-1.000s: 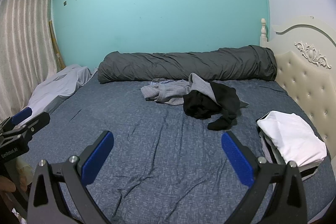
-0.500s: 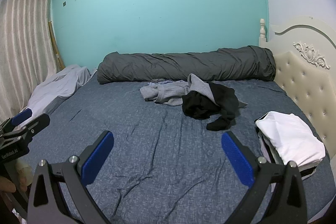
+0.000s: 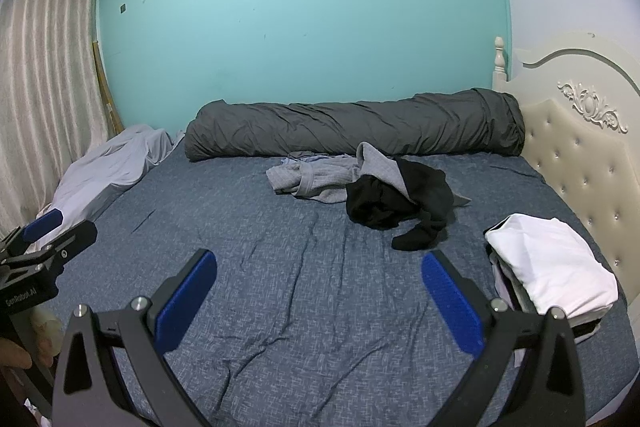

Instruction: Fold clothes

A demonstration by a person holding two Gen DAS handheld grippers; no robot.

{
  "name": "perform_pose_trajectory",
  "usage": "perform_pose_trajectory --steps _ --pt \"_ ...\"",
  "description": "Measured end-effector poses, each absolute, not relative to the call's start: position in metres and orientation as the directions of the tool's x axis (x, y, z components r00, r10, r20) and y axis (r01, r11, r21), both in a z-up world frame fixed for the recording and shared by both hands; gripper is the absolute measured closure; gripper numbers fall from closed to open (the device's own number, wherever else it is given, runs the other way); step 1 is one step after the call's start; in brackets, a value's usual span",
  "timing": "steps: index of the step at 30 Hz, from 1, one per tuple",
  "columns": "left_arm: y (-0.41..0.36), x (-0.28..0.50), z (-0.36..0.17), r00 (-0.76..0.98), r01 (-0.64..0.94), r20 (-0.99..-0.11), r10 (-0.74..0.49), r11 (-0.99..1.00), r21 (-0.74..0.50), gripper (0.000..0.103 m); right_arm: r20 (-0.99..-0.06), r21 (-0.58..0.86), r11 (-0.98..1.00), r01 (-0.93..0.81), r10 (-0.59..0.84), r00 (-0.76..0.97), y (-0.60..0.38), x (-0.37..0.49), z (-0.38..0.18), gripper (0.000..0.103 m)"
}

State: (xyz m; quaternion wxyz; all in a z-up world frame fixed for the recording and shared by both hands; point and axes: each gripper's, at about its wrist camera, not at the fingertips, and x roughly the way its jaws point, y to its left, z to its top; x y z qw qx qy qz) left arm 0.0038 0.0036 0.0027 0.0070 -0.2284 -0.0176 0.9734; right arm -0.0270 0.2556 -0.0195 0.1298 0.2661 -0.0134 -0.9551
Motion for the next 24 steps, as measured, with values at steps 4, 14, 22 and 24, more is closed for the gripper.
perform_pose_trajectory --steps 4,14,22,24 --pt "0.004 0.004 0.0029 -0.894 -0.005 -0.447 0.021 -0.999 -0.037 0.0 -0.504 0.094 -0.966 0.241 -0.255 -0.826 0.257 -0.0271 -0.0183 0.0" --pt "0.0057 0.0032 0.0052 -0.895 -0.006 -0.446 0.021 -0.999 -0.035 0.0 -0.503 0.095 -0.966 0.241 -0.255 -0.826 0.2596 -0.0263 -0.0171 0.0" --pt "0.0045 0.0038 0.0043 -0.893 -0.005 -0.449 0.022 -0.999 -0.039 0.0 -0.503 0.095 -0.966 0.241 -0.255 -0.826 0.26 -0.0259 -0.0164 0.0" --pt "0.0042 0.0032 0.0042 -0.893 -0.006 -0.449 0.022 -0.999 -0.039 0.0 -0.503 0.095 -0.966 0.242 -0.256 -0.825 0.2606 -0.0259 -0.0178 0.0"
